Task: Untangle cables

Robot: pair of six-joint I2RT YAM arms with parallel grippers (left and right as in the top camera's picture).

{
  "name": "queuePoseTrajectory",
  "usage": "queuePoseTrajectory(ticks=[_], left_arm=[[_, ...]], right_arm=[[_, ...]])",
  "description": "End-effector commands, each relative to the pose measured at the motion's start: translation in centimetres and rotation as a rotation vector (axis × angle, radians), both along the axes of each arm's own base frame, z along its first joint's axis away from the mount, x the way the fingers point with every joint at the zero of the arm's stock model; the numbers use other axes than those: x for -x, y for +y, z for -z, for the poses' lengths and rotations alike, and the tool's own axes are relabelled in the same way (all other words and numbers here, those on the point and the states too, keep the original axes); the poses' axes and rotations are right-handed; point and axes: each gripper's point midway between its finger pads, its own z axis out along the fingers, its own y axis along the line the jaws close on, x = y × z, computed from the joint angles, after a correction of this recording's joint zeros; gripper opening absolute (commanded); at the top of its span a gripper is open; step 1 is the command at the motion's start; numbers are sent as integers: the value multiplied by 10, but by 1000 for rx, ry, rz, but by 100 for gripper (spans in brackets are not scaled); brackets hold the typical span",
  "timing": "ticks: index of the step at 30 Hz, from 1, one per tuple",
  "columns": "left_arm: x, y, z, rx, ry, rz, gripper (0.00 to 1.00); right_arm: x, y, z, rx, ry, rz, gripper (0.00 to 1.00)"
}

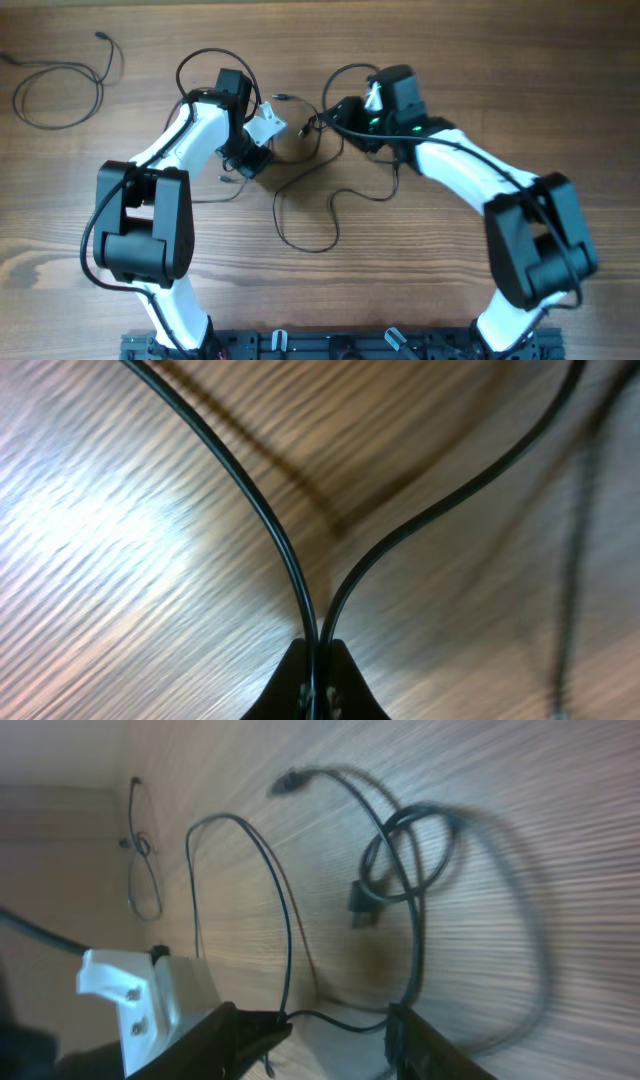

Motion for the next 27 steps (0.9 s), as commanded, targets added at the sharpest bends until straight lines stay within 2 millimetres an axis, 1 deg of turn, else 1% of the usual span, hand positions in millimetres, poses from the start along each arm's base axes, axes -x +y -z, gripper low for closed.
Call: queuePoseTrajectory(ticks=[1, 3, 5, 6, 8, 9, 11, 13, 15, 16, 17, 19, 20, 22, 23, 25, 26, 27], left_arm=[[-8, 26, -5, -151, -57, -23, 4], [-10, 26, -5, -151, -69, -24, 4], [-10, 26, -5, -151, -69, -24, 4], [-10, 26, -5, -151, -69, -24, 4], [-11, 26, -5, -148, -72, -25, 4], [-11, 26, -5, -146, -71, -24, 4], [-11, 26, -5, -146, -71, -24, 4], [-11, 26, -5, -146, -71, -25, 4], [-11, 26, -5, -147, -70, -25, 4], [-11, 26, -5, -147, -70, -25, 4], [-11, 26, -5, -147, -70, -25, 4], [-10, 26, -5, -147, -65, -25, 4], [-7, 26, -5, -149, -56, -24, 4], [-5, 25, -4, -142, -44, -23, 4], [-4, 24, -4, -133, -41, -22, 4], [-2, 24, -4, -135, -33, -21, 4], [-1, 24, -4, -135, -30, -21, 4], [-1, 24, -4, -134, -30, -21, 4]], right_arm=[[-8, 26, 26, -115, 107, 83, 49], [-17, 31, 33, -134, 83, 101, 48], [-19, 20, 48, -72, 98, 160, 45], [-19, 16, 53, -51, 109, 177, 45], [-19, 5, 63, -23, 169, 270, 45], [-18, -2, 71, -18, 229, 355, 45], [-16, 0, 79, -60, 318, 450, 45], [-13, 6, 89, -65, 345, 508, 45], [-5, 19, 104, -86, 395, 537, 45], [2, 21, 120, -100, 472, 595, 41], [4, 19, 129, -101, 503, 621, 35], [1, 13, 137, -88, 495, 654, 16], [-8, 2, 137, -44, 421, 659, 4], [-13, -6, 137, -25, 392, 651, 5], [-19, -7, 133, -23, 349, 602, 5], [-33, -8, 118, -23, 241, 487, 5], [-35, -10, 111, -37, 232, 453, 33], [-35, -7, 103, -78, 256, 430, 61]])
